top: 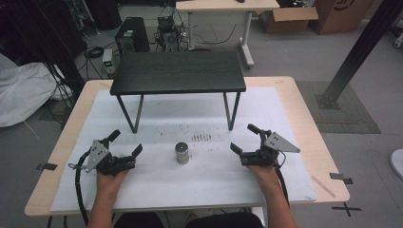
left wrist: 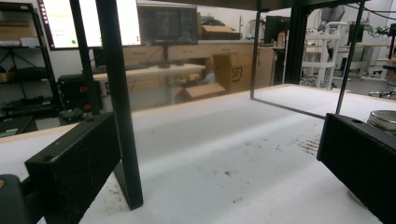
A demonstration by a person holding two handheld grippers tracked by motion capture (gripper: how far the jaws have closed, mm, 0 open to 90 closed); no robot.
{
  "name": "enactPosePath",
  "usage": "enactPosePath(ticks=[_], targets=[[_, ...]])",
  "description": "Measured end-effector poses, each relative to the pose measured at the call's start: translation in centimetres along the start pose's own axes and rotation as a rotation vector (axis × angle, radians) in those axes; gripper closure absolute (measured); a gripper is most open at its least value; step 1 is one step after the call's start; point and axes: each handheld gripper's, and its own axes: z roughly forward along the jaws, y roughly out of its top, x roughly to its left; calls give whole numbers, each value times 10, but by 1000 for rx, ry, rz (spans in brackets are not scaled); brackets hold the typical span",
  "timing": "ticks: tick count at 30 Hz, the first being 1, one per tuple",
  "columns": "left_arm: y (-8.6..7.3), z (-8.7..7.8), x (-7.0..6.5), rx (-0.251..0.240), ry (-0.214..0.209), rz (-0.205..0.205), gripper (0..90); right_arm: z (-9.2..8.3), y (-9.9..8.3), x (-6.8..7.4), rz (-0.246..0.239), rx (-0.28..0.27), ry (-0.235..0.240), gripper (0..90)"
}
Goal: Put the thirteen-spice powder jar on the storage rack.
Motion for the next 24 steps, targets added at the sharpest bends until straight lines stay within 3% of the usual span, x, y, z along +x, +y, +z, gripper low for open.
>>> enactPosePath(ticks=[9,15,24], targets=[[0,0,0,2,0,0,3,14,25,9,-9,-3,95,14],[0,0,0,2,-1,-1,3,23,34,13,-3,-3,130,11],[0,0,0,2,0,1,2,42,48,25,-21,55,229,13]])
